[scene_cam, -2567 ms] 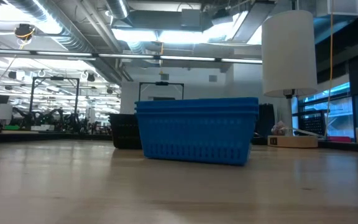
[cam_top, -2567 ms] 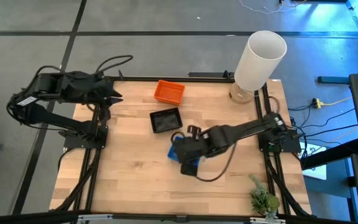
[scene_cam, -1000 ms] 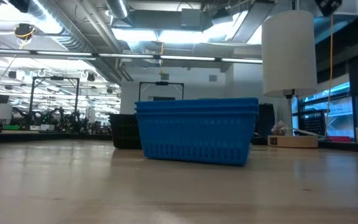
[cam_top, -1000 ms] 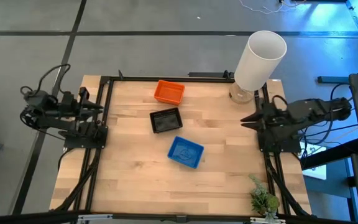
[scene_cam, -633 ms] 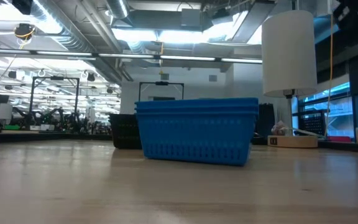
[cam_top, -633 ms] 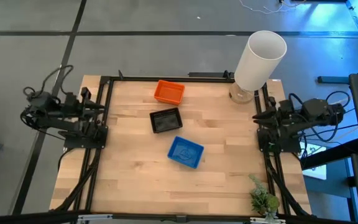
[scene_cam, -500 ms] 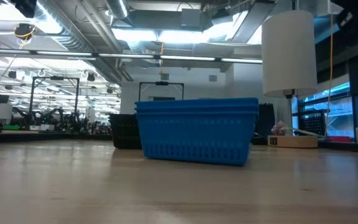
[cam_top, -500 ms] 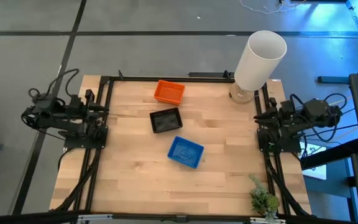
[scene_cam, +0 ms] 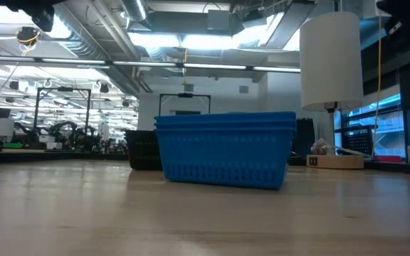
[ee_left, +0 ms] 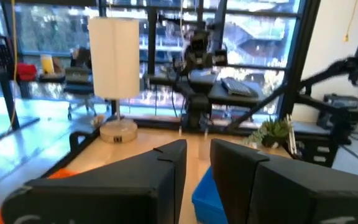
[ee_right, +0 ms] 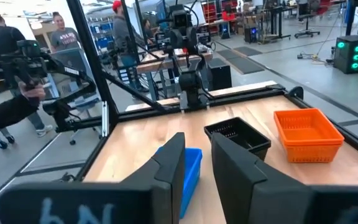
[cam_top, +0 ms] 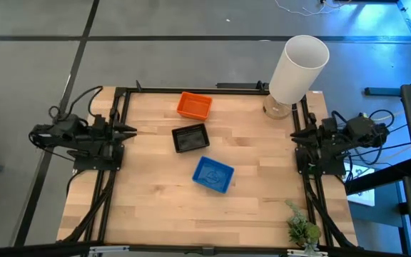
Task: Stack baskets by color
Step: Return to Home Position
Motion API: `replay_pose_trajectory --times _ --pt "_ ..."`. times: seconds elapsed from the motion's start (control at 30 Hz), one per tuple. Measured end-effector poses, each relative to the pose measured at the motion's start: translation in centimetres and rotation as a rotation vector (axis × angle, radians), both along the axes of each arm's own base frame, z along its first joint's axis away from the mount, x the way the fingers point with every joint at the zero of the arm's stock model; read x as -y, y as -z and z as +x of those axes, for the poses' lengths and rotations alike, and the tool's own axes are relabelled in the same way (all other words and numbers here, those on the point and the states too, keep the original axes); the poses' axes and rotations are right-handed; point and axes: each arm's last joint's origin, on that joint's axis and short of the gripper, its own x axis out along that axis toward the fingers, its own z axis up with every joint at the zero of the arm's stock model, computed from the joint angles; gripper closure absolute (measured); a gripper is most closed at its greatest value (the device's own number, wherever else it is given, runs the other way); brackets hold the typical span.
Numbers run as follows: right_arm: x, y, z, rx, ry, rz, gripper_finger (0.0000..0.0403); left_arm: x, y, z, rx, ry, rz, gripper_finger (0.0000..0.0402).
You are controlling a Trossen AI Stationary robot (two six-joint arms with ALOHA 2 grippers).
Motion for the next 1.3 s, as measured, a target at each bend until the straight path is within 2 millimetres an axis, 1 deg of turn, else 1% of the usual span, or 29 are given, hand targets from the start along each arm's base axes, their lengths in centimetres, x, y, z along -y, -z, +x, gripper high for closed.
replay_pose_trajectory --times 0.1,0.23,0.37,0.43,0.53,0.7,0.87,1.03,1.17,1.3 --pt "-0.3 1.0 1.0 0.003 -0.001 -0.008 0.0325 0.2 1.0 1.0 0.025 -0.005 0.020 0.0337" --pt "-0.7 1.7 1.8 0.042 -0.029 -0.028 0.0325 0.4 2.5 2.1 0.051 -0.006 0.019 0.0337" --pt "-1.0 3.0 2.6 0.018 -0.038 -0.038 0.0325 0.6 4.7 3.4 0.051 -0.015 0.016 0.0337" --pt "-1.1 3.7 2.9 -0.005 -0.039 -0.039 0.0325 0.6 5.4 3.8 0.087 -0.024 0.009 0.0337" --pt "-1.3 4.9 3.5 -0.034 -0.038 -0.031 0.0325 0.7 7.3 4.6 0.088 -0.025 0.012 0.0337" --pt "-1.7 6.7 4.5 -0.022 -0.048 -0.049 0.0325 0.8 9.3 5.2 0.112 -0.044 0.029 0.0337" --pt "-2.1 8.9 5.5 -0.019 -0.064 -0.049 0.0325 0.7 10.0 5.4 0.052 -0.074 0.044 0.0337" --pt "-2.3 11.0 6.2 -0.006 -0.065 -0.044 0.0325 0.7 10.0 5.3 0.045 -0.094 0.056 0.0337" --pt "-2.5 11.0 6.4 0.059 -0.096 -0.078 0.0325 0.6 10.0 5.3 0.043 -0.114 0.055 0.0337" --pt "-2.5 11.0 6.4 0.069 -0.095 -0.123 0.0325 0.5 10.4 5.4 0.006 -0.171 0.054 0.0337"
